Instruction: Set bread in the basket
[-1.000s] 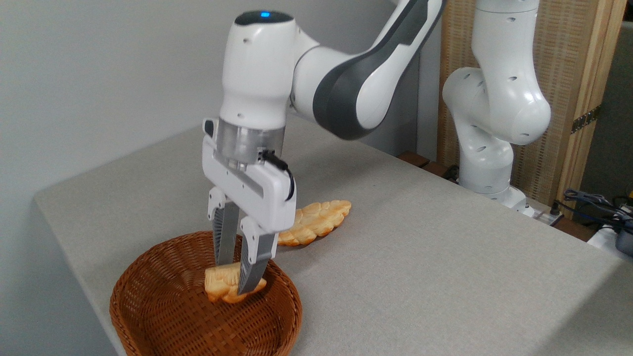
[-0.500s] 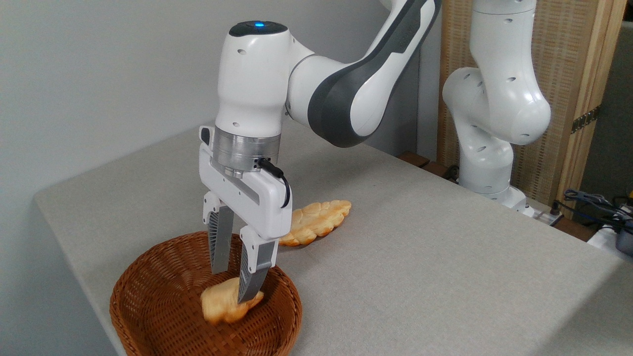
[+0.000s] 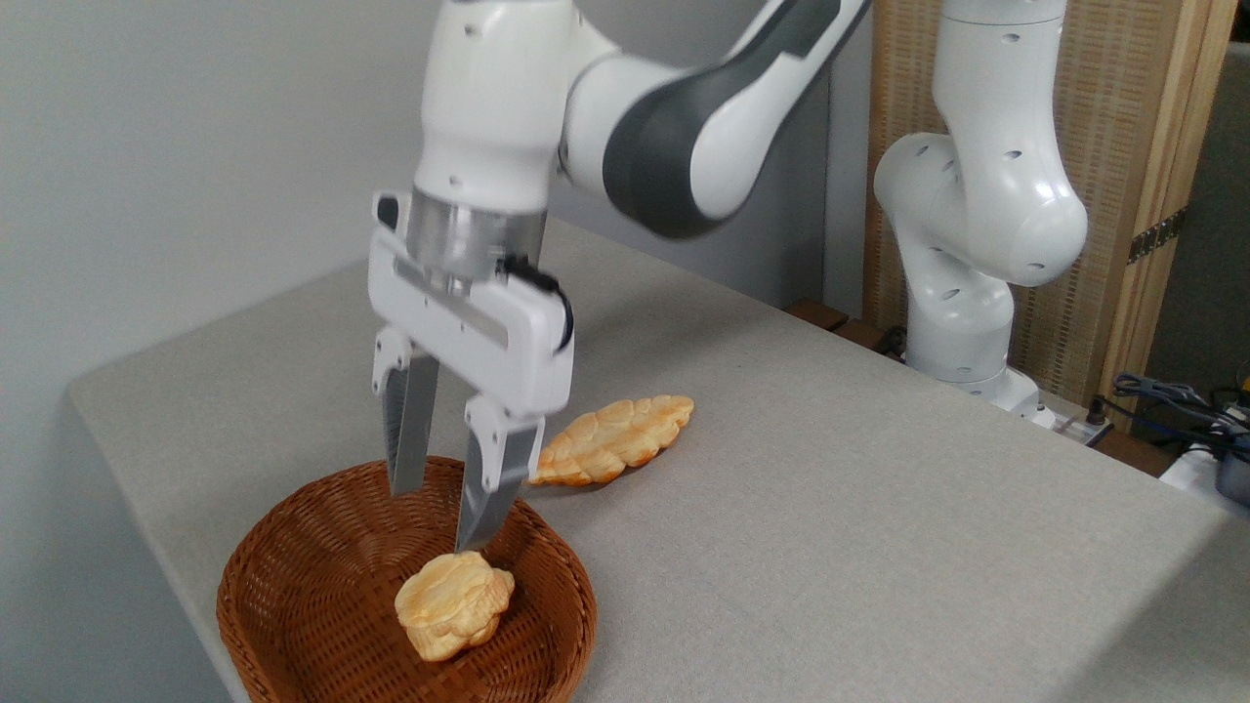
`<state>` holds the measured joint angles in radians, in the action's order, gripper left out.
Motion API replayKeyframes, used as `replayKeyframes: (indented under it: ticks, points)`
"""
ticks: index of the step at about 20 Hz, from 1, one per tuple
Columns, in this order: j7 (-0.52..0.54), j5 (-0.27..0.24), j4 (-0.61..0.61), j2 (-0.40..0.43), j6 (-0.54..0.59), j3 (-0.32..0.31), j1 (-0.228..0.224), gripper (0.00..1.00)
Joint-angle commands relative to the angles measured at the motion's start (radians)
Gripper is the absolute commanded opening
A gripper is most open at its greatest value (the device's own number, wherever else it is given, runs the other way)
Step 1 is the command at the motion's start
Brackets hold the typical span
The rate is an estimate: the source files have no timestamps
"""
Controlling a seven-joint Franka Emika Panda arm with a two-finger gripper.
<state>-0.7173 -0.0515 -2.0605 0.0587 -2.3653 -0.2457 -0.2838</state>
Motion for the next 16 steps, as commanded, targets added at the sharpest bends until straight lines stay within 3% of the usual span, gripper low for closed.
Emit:
replayKeyframes:
  ticks: [1,5,8,16]
  points:
    - [0.050,0.002,0.072,0.049,0.228,0.009,-0.006,1.00]
    - [0.039,0.007,0.106,0.050,0.366,0.008,-0.005,1.00]
    - [0.021,0.085,0.106,0.055,0.435,0.009,-0.005,1.00]
    - [0.027,0.079,0.118,0.055,0.442,0.002,-0.005,1.00]
